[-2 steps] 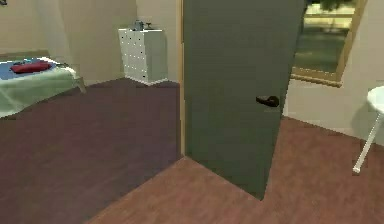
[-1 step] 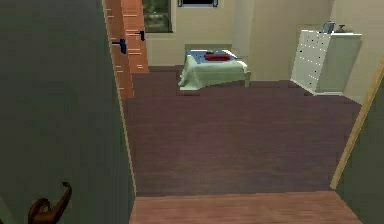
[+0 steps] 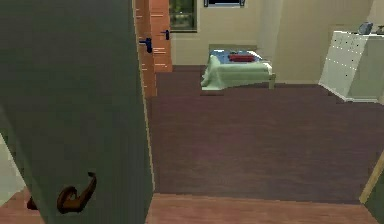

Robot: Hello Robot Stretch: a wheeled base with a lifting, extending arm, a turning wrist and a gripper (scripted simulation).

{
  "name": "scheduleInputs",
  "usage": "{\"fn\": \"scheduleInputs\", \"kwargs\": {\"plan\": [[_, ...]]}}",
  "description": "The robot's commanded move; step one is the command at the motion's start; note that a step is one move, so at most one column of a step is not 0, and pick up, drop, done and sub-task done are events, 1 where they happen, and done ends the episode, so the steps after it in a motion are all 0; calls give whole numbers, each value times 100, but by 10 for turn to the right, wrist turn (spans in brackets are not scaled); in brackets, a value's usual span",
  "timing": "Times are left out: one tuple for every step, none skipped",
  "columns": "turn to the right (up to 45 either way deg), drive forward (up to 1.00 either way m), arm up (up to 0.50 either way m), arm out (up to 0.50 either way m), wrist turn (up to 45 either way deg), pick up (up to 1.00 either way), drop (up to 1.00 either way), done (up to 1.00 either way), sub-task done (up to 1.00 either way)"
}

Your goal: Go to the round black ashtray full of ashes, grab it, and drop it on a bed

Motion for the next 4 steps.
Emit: {"fn": "scheduleInputs", "kwargs": {"plan": [[0, 25, 0, 0, 0, 0, 0, 0, 0], [150, 0, 0, 0, 0, 0, 0, 0, 0], [0, 100, 0, 0, 0, 0, 0, 0, 0], [60, 0, 0, 0, 0, 0, 0, 0, 0]]}}
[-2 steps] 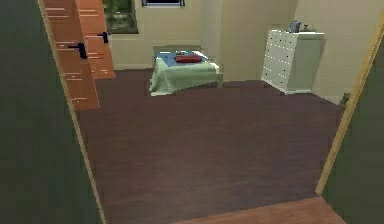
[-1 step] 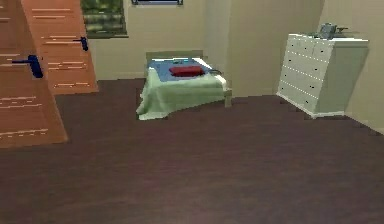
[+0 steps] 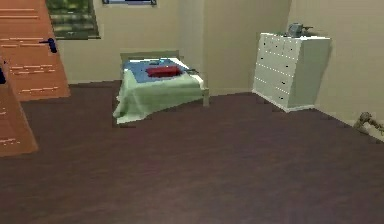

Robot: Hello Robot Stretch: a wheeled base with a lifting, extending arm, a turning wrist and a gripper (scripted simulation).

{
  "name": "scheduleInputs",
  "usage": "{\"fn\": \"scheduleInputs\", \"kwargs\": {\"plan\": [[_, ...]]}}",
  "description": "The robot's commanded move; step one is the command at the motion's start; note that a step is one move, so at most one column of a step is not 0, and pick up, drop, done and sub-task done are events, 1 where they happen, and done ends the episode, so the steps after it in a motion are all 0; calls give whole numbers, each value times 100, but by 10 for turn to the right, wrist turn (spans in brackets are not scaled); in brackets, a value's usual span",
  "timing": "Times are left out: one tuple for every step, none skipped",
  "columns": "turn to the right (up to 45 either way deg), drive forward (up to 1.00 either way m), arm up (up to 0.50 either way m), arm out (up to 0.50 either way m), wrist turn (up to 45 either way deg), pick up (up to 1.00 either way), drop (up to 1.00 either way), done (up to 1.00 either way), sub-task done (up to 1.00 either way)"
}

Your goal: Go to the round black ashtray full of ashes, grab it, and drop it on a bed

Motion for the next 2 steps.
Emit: {"fn": "scheduleInputs", "kwargs": {"plan": [[0, 45, 0, 0, 0, 0, 0, 0, 0], [-450, 0, 0, 0, 0, 0, 0, 0, 0]]}}
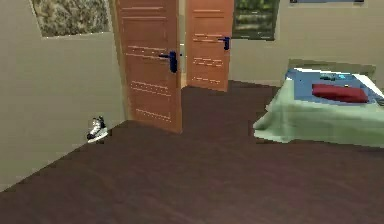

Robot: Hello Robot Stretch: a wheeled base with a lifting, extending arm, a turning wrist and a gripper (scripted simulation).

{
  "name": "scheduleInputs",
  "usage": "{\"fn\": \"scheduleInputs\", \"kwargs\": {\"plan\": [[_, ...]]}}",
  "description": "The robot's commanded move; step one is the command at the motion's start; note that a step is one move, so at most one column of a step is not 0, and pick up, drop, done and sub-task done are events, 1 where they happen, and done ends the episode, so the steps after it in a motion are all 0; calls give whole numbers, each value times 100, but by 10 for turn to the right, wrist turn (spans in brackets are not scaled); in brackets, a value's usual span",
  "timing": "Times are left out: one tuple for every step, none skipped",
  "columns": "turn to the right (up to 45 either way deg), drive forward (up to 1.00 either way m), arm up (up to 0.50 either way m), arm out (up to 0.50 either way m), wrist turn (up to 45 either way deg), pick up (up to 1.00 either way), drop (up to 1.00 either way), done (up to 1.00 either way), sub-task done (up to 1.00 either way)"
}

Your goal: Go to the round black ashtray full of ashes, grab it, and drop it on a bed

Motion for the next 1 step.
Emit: {"fn": "scheduleInputs", "kwargs": {"plan": [[-360, 0, 0, 0, 0, 0, 0, 0, 0]]}}
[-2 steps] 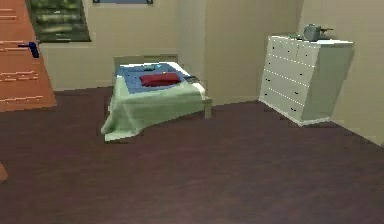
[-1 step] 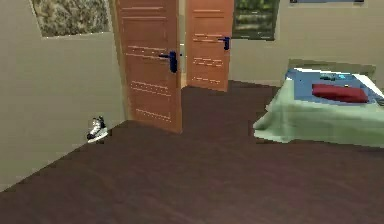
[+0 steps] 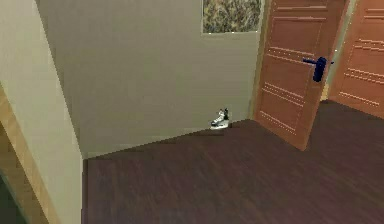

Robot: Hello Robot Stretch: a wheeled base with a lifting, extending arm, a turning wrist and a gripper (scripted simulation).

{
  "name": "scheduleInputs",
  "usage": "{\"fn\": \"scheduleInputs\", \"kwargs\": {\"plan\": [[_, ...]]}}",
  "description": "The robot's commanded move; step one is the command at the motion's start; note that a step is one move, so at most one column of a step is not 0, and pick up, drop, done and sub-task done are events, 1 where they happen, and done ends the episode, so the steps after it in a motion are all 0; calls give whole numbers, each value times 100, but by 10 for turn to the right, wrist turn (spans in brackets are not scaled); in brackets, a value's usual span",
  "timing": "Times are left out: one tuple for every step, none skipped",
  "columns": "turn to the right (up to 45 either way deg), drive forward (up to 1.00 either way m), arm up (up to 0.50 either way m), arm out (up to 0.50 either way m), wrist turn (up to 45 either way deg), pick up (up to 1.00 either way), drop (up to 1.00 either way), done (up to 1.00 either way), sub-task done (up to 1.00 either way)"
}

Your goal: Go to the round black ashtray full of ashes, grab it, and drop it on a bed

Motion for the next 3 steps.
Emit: {"fn": "scheduleInputs", "kwargs": {"plan": [[0, 25, 0, 0, 0, 0, 0, 0, 0], [450, 0, 0, 0, 0, 0, 0, 0, 0], [60, 0, 0, 0, 0, 0, 0, 0, 0]]}}
